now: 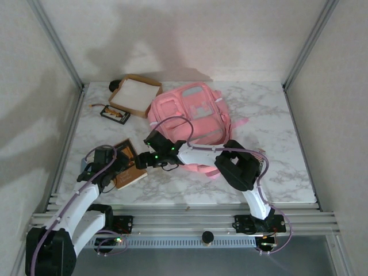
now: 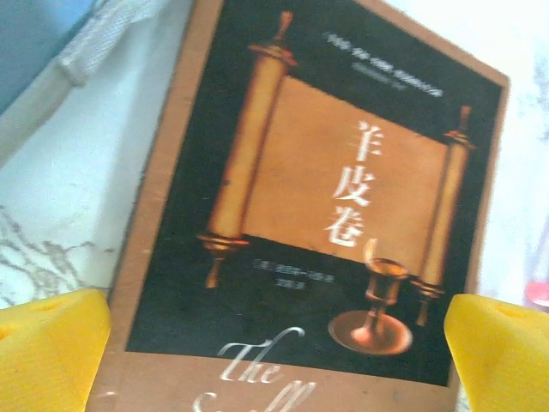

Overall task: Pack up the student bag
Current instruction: Pick up the book from the bottom-left of the table.

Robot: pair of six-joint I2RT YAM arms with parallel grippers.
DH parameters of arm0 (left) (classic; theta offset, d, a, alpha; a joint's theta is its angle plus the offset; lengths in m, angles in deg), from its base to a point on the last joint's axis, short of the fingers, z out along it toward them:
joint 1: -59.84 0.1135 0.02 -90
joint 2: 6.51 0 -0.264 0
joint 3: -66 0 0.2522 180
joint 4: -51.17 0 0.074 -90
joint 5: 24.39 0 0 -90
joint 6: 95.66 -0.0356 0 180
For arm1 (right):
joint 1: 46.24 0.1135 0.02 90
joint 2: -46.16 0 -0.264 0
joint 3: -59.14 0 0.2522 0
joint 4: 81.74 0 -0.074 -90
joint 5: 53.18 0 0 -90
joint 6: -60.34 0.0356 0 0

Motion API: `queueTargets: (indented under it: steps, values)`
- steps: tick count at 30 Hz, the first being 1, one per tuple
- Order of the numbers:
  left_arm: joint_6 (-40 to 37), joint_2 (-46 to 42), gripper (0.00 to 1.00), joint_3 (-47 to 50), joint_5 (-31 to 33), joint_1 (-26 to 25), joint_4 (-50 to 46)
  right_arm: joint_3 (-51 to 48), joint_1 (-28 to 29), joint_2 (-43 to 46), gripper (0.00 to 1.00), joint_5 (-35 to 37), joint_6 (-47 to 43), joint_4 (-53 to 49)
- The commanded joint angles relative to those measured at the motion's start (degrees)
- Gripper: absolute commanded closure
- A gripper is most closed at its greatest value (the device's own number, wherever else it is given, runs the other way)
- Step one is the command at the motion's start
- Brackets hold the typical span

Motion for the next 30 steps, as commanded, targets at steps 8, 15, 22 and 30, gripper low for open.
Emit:
queueTargets:
  steps: [8, 15, 22, 30]
  values:
    - [2.21, 1.58, 0.01, 4.45, -0.64, 1.07, 3.30, 9.24, 1.15, -8.10, 0.31, -4.97, -1.23, -5.43]
    - [0.49, 3.10, 0.10, 5.11, -6.30, 0.98, 6.86, 11.22, 1.69, -7.56, 0.45, -9.04, 0.05, -3.98]
    - [-0.44, 2.85, 0.17, 5.13, -8.69, 0.89, 7.82, 11.44, 1.18, -5.47, 0.57, -12.93, 2.33, -1.97]
    - [-1.44, 2.94, 0.18, 4.82, -7.90, 0.70, 7.38, 9.43, 0.56, -2.04, 0.84, -9.25, 1.50, -3.87]
